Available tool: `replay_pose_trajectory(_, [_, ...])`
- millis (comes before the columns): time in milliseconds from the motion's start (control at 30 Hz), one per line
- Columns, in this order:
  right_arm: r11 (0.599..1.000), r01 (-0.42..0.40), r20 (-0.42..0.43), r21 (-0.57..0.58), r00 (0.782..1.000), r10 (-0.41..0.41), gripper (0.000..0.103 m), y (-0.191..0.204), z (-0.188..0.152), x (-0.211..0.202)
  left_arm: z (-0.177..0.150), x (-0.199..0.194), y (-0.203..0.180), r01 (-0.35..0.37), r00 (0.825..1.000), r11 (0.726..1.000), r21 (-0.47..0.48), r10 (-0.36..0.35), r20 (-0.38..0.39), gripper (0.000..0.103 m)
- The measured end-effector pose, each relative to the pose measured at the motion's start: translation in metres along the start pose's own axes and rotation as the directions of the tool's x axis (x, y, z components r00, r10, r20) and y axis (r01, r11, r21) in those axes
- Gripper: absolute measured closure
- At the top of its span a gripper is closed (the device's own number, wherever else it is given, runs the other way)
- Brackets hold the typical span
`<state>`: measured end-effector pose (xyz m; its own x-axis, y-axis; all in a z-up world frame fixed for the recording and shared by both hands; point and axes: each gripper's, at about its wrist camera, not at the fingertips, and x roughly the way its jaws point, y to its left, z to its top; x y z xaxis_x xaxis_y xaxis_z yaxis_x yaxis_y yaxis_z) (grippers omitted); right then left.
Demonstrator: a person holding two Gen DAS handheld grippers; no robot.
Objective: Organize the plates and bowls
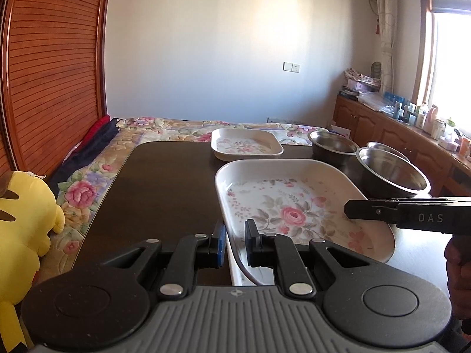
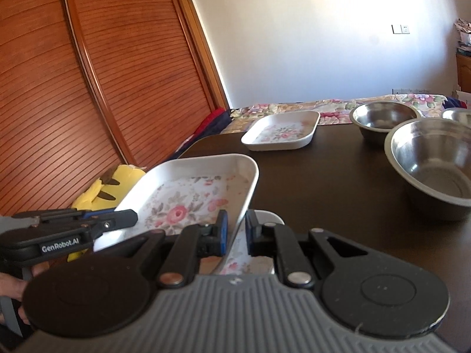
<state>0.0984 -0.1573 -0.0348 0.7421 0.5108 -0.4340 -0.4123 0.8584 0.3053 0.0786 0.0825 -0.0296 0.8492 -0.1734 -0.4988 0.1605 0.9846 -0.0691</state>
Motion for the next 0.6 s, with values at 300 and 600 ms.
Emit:
replay_pose_trajectory(300, [1.0,0.01,0.03,0.015,0.999,-0.011,0.089,0.0,-0.013,-0.011,-0.011,-0.005,-0.006,0.003,1.0,1.0,0.014,-0.003,-0.012,0.088])
replay_pose_trajectory(600, [0.999,0.031,0.022,0.012,0.999,-0.031,0.089,0.002,-0.02,-0.007,-0.018,0.008,-0.003,0.003,1.0,1.0,0.019,-0.002,-0.029,0.088])
